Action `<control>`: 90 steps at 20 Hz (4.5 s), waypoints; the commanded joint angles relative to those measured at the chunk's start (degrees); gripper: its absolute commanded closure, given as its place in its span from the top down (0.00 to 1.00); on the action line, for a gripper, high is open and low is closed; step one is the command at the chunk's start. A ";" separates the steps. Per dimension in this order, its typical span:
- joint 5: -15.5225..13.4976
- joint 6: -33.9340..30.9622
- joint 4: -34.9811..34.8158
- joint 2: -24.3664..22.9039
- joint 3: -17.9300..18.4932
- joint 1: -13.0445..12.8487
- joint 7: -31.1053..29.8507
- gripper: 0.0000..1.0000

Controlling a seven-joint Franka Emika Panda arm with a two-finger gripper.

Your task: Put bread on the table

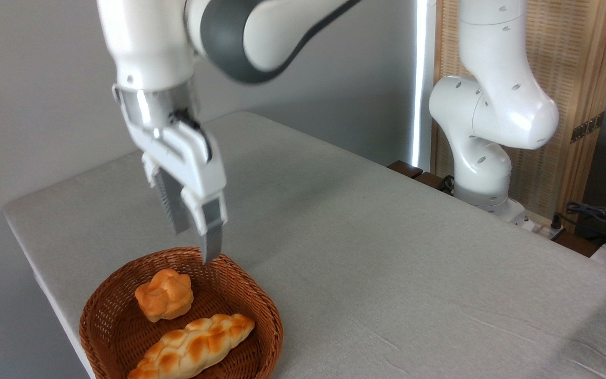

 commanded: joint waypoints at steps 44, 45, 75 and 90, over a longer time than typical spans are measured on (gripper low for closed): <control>-3.70 -7.27 -13.72 -13.78 0.92 3.44 17.36 0.20; -3.70 -6.92 -16.62 -15.28 0.92 3.18 19.13 0.25; -0.53 -0.94 -24.13 -14.24 0.74 -2.89 17.92 1.00; -0.71 -13.42 6.46 -6.07 7.06 -1.83 6.40 1.00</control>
